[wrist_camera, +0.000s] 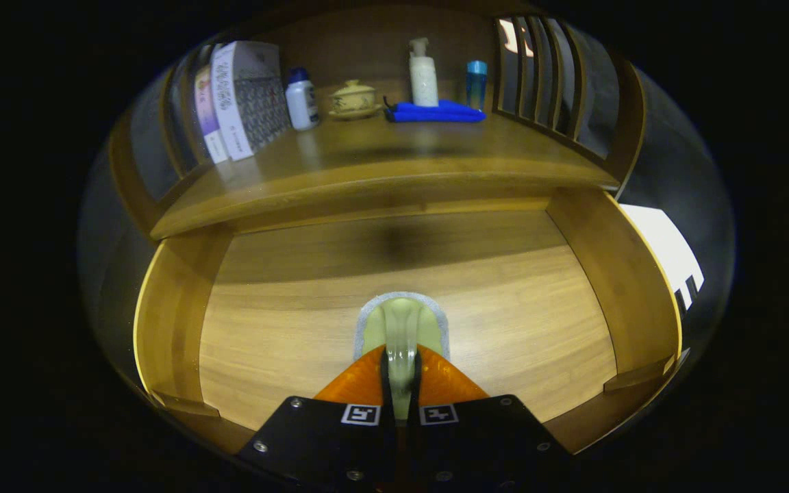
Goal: Pull open the drawer, take out the items inside it, and place them on the countertop above the cabinet.
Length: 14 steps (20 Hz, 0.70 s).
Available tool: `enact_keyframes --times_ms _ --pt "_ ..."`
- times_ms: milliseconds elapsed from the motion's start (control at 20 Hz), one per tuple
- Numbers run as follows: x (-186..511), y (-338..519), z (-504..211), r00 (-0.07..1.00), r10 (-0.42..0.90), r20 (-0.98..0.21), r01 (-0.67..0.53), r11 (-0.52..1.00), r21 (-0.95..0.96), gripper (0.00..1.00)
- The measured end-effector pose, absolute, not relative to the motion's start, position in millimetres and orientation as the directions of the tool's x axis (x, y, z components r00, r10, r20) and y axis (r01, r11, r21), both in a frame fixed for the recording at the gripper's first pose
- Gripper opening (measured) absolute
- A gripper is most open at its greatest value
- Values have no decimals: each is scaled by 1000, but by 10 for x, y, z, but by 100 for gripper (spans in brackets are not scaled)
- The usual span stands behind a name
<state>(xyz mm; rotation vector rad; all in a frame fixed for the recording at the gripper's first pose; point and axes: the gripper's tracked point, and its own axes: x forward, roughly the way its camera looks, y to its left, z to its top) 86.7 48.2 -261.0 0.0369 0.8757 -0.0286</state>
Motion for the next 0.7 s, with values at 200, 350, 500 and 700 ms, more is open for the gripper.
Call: enact_keyframes --times_ms 200,350,500,700 --pt "896 465 -2107 747 -4 -665 4 1000 -1 6" --pt "1057 448 -1709 804 -14 -595 13 1000 -7 6" --pt "1292 510 -1467 835 2 -550 -10 1000 -12 6" --pt "1723 521 -1253 873 -8 -488 -36 996 -79 6"
